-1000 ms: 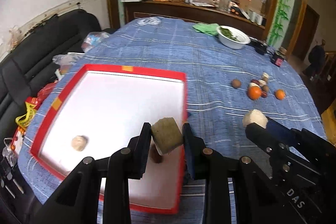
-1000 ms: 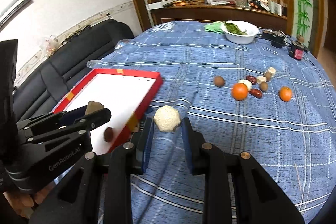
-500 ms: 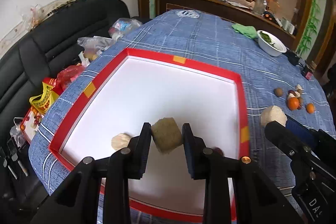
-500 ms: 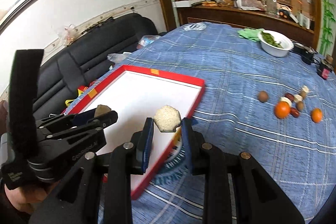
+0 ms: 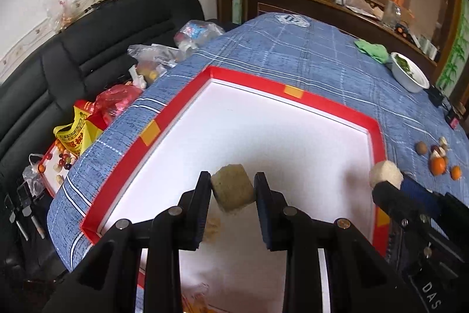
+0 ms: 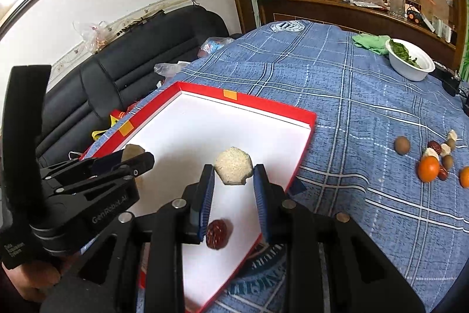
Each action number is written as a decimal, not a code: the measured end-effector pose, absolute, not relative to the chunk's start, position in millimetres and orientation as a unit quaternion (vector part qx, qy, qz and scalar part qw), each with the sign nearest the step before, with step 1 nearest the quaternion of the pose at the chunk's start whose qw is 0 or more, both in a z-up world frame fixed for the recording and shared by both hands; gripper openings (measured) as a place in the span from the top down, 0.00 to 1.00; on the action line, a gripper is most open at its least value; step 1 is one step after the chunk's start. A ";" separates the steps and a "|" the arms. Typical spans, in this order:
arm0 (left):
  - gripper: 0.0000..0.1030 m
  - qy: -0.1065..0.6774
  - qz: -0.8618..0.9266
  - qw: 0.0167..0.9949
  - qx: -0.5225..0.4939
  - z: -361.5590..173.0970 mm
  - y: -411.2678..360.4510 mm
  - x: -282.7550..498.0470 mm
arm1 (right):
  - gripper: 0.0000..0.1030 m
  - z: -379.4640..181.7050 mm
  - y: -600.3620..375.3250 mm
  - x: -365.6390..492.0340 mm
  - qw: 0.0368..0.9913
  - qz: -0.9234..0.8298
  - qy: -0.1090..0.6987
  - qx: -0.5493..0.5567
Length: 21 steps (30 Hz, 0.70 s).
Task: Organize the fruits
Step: 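Carry the beige cube and white ball over the white tray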
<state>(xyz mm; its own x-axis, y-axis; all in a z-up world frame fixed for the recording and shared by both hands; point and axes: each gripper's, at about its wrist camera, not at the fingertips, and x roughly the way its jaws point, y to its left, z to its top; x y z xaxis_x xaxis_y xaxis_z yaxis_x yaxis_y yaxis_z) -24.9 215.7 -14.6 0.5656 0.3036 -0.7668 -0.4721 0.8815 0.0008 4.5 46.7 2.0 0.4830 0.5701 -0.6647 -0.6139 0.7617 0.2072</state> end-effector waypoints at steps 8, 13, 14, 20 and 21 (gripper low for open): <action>0.72 0.419 0.238 0.871 -0.098 -22.2 227.9 -17.1 | 0.71 -10.5 64.1 11.0 0.858 0.345 0.377 -0.050; 0.72 0.424 0.242 0.868 -0.095 -24.5 229.8 -12.3 | 0.71 -18.1 71.0 16.5 0.850 0.348 0.392 -0.053; 0.72 0.424 0.243 0.867 -0.094 -24.9 230.1 -11.8 | 0.71 -19.1 72.1 16.9 0.849 0.349 0.393 -0.054; 0.72 0.427 0.248 0.865 -0.088 -26.3 229.6 -8.7 | 0.71 -25.4 75.0 17.8 0.844 0.348 0.403 -0.055; 0.72 0.428 0.249 0.864 -0.088 -26.7 229.7 -8.6 | 0.71 -25.5 74.9 17.9 0.844 0.348 0.404 -0.055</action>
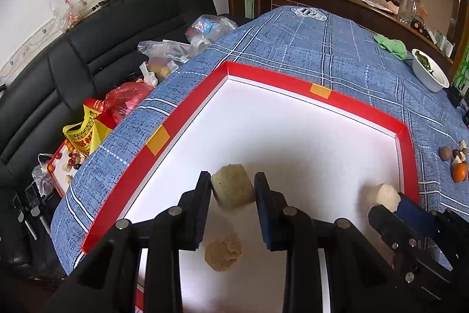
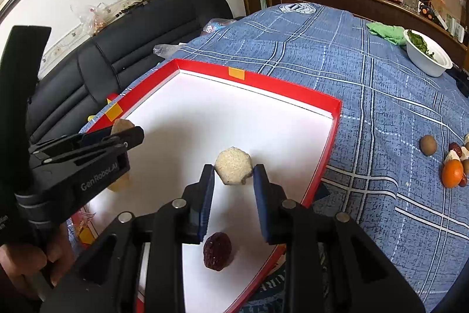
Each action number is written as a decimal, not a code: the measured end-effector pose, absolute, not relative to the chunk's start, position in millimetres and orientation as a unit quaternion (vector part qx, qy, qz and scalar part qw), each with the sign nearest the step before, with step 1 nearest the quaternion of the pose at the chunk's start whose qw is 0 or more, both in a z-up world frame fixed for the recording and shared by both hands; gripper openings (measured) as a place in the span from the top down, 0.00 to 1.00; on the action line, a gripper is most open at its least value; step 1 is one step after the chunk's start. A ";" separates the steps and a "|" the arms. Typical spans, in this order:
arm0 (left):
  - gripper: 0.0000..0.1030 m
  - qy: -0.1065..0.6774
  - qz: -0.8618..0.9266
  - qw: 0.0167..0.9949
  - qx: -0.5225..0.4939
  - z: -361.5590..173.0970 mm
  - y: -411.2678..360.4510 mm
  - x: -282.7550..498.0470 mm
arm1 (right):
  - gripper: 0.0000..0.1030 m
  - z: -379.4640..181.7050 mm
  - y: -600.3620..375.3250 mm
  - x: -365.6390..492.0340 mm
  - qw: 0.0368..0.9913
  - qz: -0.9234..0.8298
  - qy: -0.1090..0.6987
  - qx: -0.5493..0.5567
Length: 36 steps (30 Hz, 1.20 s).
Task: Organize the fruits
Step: 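Carry the beige cube and white ball over the white tray, then open both tools to drop the cube and ball into the tray, then move both tools back toward the remaining foods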
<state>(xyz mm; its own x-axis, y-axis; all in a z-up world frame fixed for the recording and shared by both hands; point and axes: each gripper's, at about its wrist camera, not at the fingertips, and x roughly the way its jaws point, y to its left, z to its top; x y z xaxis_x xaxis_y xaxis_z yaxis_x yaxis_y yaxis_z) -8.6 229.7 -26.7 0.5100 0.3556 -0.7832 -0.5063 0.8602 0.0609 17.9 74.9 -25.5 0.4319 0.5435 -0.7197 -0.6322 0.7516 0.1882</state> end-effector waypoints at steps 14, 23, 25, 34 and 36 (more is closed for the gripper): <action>0.24 0.408 0.274 0.865 -0.096 -17.3 232.0 -16.3 | 0.68 -33.4 78.3 19.4 0.829 0.353 0.429 -0.060; 0.23 0.375 0.244 0.882 -0.144 -0.5 210.9 -15.8 | 0.53 -13.4 38.9 10.7 0.849 0.343 0.401 -0.033; 0.23 0.379 0.223 0.888 -0.137 1.1 194.8 -8.3 | 0.53 -8.7 15.6 12.8 0.859 0.328 0.392 -0.020; 0.23 0.397 0.120 0.907 -0.070 5.4 104.3 39.5 | 0.53 -30.6 -118.0 68.2 0.889 0.174 0.418 0.060; 0.23 0.401 0.105 0.909 -0.051 4.0 87.9 49.7 | 0.53 -36.9 -130.2 80.6 0.886 0.160 0.430 0.071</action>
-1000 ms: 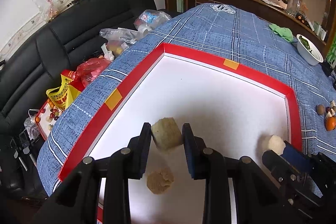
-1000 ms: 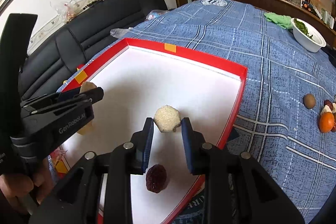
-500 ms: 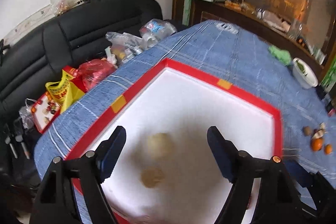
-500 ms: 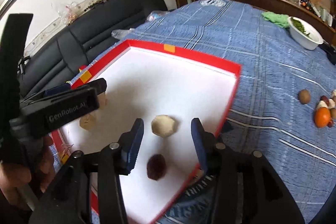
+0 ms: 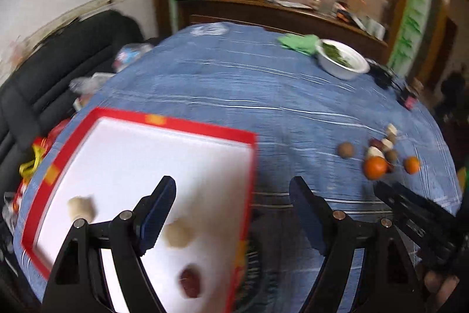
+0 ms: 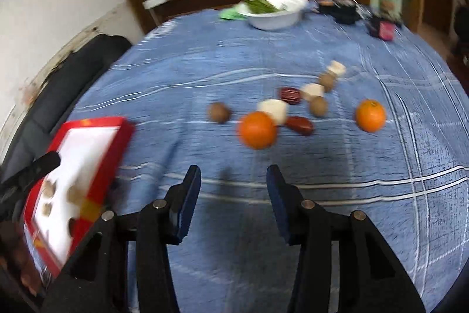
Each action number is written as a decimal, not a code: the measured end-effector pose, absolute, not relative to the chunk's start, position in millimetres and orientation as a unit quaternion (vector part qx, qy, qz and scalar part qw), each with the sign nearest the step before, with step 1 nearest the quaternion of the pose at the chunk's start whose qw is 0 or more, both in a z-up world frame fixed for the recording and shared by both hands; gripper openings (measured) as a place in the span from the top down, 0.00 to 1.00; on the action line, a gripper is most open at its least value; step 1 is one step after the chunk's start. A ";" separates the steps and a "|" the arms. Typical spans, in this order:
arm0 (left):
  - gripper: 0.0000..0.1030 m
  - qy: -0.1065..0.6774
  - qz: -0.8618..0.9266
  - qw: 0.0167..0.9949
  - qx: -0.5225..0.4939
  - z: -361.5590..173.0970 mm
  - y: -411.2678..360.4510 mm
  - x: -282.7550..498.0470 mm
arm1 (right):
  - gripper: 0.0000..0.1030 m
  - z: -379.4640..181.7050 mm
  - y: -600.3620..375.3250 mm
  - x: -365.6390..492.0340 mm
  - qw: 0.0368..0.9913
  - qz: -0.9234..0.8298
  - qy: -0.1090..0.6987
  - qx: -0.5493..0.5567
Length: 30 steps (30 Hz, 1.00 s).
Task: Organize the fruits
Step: 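Move both tools back toward the remaining foods, then grasp the brown kiwi-like ball with the left tool while the right tool grasps the large mandarin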
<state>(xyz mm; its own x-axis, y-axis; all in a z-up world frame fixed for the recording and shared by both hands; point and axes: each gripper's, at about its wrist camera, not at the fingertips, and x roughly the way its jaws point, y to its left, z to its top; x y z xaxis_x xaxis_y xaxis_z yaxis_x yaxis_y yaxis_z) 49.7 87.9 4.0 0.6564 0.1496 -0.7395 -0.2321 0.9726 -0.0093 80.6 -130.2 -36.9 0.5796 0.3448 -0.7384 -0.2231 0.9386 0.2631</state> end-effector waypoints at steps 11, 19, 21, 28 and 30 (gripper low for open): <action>0.23 0.414 0.062 0.908 0.000 -9.3 35.8 90.9 | 0.66 -54.0 -126.0 134.1 0.877 0.141 0.453 0.078; 0.24 0.432 0.020 0.902 0.008 -32.3 -0.9 137.9 | 0.67 -45.8 -153.1 117.0 0.883 0.139 0.440 0.093; 0.24 0.433 0.019 0.901 0.012 -37.3 -6.9 145.2 | 0.67 -43.1 -168.0 110.5 0.884 0.137 0.434 0.106; 0.50 0.452 0.020 0.892 0.017 -57.8 -19.3 165.6 | 0.68 -37.5 -188.8 100.4 0.890 0.137 0.415 0.129; 0.70 0.447 0.013 0.894 0.009 -55.1 -19.1 164.5 | 0.68 -35.8 -188.2 100.1 0.891 0.141 0.412 0.130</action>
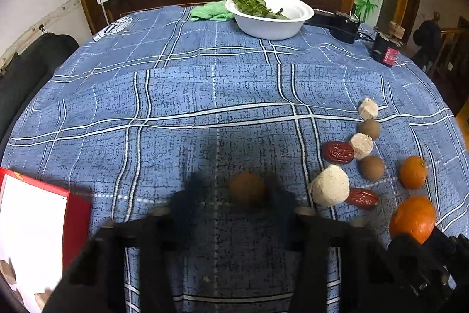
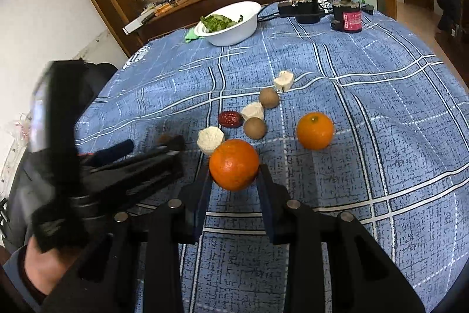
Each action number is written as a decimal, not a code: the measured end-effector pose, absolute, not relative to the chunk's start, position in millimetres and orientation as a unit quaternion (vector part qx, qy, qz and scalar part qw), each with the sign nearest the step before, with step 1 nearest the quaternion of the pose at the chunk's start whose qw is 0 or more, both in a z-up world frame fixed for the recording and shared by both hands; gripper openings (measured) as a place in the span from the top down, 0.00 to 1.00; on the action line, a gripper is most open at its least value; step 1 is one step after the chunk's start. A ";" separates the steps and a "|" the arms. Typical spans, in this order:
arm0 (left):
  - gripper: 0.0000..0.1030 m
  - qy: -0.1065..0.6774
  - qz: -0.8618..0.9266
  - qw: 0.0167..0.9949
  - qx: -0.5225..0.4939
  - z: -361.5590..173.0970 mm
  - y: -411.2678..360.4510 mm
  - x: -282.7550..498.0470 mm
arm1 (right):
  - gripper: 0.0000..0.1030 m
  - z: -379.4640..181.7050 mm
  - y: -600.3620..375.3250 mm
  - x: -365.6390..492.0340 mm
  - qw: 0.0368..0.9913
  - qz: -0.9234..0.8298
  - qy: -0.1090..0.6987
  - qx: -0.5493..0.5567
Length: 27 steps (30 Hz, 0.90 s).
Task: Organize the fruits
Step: 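Grasp the brown kiwi-like ball with the left tool while the right tool grasps the large mandarin, then carry the brown ball and mandarin over the white tray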
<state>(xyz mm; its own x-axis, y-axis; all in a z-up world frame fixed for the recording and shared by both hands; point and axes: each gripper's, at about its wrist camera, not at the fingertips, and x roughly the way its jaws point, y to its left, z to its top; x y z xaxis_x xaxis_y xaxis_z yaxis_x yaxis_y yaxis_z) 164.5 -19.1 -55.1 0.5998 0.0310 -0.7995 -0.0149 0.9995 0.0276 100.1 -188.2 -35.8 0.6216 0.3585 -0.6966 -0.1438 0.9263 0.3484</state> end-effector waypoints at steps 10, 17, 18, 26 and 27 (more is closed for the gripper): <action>0.77 0.452 0.015 0.891 0.035 -43.0 -26.0 128.3 | 0.68 -30.3 -186.5 91.4 0.894 0.141 0.410 0.116; 0.77 0.447 0.006 0.894 0.032 -31.3 -22.3 87.8 | 0.68 -25.8 -192.6 64.9 0.897 0.129 0.411 0.102; 0.77 0.447 0.006 0.894 0.030 -30.3 -21.4 82.5 | 0.68 -25.3 -192.4 61.5 0.897 0.128 0.411 0.100; 0.77 0.438 0.007 0.899 0.021 -22.1 -5.9 44.9 | 0.67 -21.5 -178.2 31.8 0.898 0.139 0.411 0.082; 0.77 0.437 0.007 0.899 0.019 -20.9 -3.0 40.8 | 0.67 -20.9 -175.1 29.3 0.898 0.141 0.410 0.079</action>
